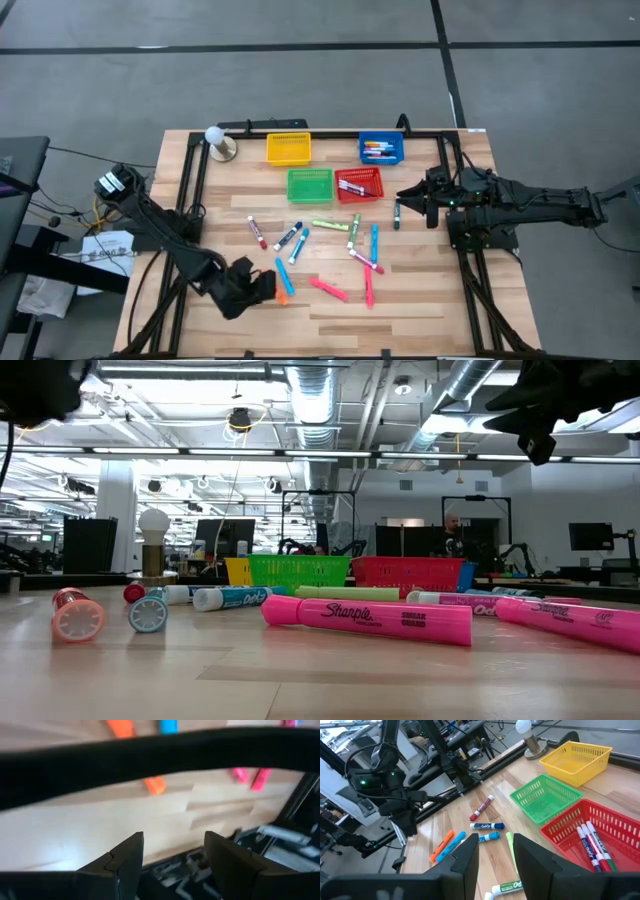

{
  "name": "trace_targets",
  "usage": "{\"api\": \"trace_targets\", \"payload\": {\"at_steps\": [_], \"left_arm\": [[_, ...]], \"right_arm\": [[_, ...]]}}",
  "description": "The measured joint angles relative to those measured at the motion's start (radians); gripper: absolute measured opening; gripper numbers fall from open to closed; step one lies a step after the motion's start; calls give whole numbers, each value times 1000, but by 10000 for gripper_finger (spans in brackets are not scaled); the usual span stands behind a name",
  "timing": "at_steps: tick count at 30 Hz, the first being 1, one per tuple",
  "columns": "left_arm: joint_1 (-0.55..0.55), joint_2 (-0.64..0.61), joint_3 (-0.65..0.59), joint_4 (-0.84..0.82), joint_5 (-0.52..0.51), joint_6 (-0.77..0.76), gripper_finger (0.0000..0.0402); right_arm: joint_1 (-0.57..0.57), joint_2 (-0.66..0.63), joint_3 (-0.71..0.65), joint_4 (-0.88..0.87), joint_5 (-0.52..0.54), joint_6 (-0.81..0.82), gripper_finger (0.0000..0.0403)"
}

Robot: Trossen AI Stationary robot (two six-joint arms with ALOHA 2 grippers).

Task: Pick & Place Markers
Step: Put the orange sharpie into the yellow bin

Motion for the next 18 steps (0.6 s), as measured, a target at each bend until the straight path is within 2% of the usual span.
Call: {"api": "trace_targets", "payload": {"at_steps": [7, 18], "left_arm": [[75, 54, 0, -9, 7, -2, 209], [119, 120, 0, -46, 34, -9, 209]], "right_arm": [[0, 0, 0, -1, 0, -24, 111], [0, 0, 0, 1, 1, -24, 111]]}}
